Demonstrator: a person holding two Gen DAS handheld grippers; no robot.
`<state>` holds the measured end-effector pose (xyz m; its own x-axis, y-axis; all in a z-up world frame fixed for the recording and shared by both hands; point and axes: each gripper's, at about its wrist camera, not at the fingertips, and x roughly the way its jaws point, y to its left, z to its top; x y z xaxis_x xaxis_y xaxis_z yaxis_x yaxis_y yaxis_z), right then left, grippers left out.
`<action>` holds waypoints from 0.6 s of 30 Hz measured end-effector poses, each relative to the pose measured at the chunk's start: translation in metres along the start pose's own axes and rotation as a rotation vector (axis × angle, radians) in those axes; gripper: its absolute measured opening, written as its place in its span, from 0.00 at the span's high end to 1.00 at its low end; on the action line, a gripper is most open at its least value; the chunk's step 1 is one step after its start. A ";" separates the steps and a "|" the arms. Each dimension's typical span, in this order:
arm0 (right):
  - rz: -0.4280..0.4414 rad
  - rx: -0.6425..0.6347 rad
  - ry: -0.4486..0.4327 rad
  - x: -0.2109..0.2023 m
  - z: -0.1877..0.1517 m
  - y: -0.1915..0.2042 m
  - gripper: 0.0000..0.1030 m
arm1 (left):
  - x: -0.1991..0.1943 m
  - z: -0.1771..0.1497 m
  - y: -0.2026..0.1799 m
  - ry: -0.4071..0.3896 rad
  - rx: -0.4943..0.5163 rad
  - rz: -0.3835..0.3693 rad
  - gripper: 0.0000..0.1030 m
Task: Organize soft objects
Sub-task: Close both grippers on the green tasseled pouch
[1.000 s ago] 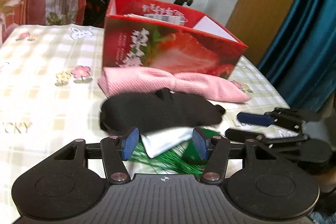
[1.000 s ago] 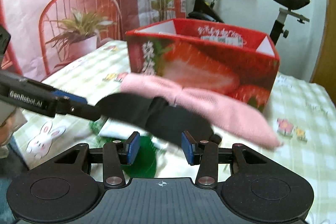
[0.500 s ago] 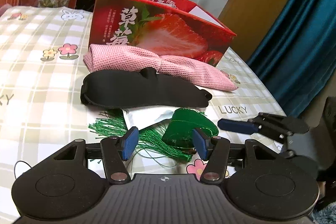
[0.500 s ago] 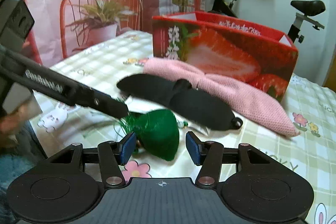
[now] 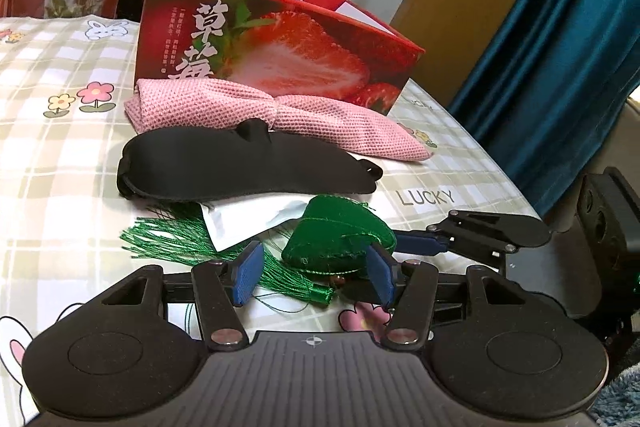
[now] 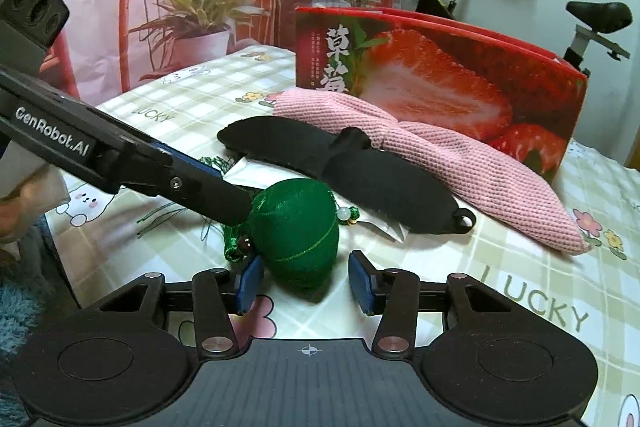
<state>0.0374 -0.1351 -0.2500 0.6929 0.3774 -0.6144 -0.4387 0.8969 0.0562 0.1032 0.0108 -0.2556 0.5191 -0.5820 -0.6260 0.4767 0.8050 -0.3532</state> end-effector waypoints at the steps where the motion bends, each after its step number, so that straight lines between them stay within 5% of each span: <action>1: 0.004 -0.006 -0.001 0.001 0.000 0.001 0.59 | 0.001 0.000 0.001 -0.002 -0.006 -0.005 0.44; 18: 0.017 -0.022 -0.018 -0.001 0.001 0.004 0.68 | 0.021 0.006 0.001 0.054 -0.045 -0.095 0.44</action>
<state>0.0353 -0.1314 -0.2482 0.6954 0.3973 -0.5989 -0.4633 0.8849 0.0490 0.1192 -0.0012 -0.2651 0.4334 -0.6499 -0.6243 0.4888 0.7515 -0.4430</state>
